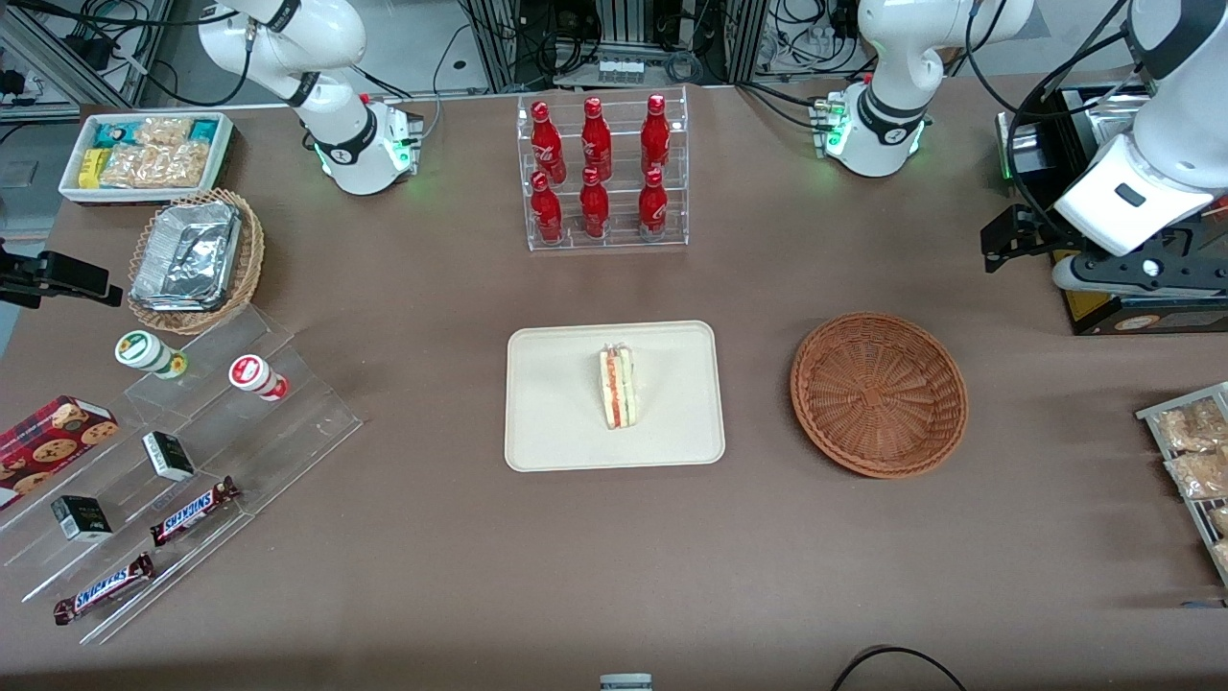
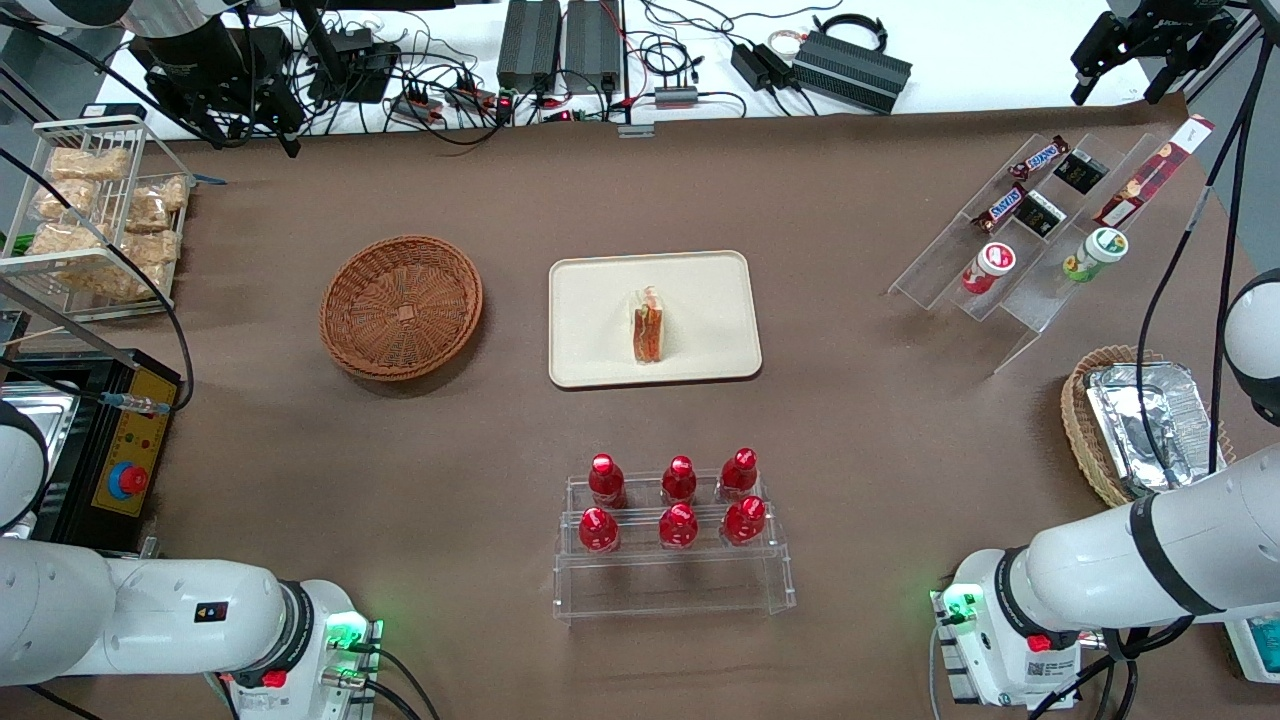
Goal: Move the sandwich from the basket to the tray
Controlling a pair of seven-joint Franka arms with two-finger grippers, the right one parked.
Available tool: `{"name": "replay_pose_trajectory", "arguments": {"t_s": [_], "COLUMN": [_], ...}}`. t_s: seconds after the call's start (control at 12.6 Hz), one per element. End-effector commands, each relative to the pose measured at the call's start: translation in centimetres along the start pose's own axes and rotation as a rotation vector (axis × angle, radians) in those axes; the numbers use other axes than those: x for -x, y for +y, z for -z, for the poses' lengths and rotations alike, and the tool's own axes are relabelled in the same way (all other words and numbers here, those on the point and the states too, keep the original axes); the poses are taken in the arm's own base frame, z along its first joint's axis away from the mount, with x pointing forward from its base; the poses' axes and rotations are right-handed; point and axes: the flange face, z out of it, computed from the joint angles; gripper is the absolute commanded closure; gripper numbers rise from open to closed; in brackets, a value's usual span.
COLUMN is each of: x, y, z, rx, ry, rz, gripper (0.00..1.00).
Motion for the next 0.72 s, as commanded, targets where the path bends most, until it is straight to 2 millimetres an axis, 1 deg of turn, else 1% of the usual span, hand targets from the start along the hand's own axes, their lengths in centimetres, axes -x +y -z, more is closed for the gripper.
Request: {"name": "replay_pose_trajectory", "arguments": {"t_s": [0.0,0.08,0.32,0.64], "x": [0.0,-0.4,0.3,0.3], "y": [-0.3,-0.7,-2.6,-2.9], "z": [1.1,1.4,1.8,2.0], "rx": [0.016,0.015,0.016,0.018], "ry": [0.021,0.041,0.034,0.032], "rz": [-0.006,0.012,0.039,0.050], "gripper": [0.00,0.00,0.00,0.00]}}
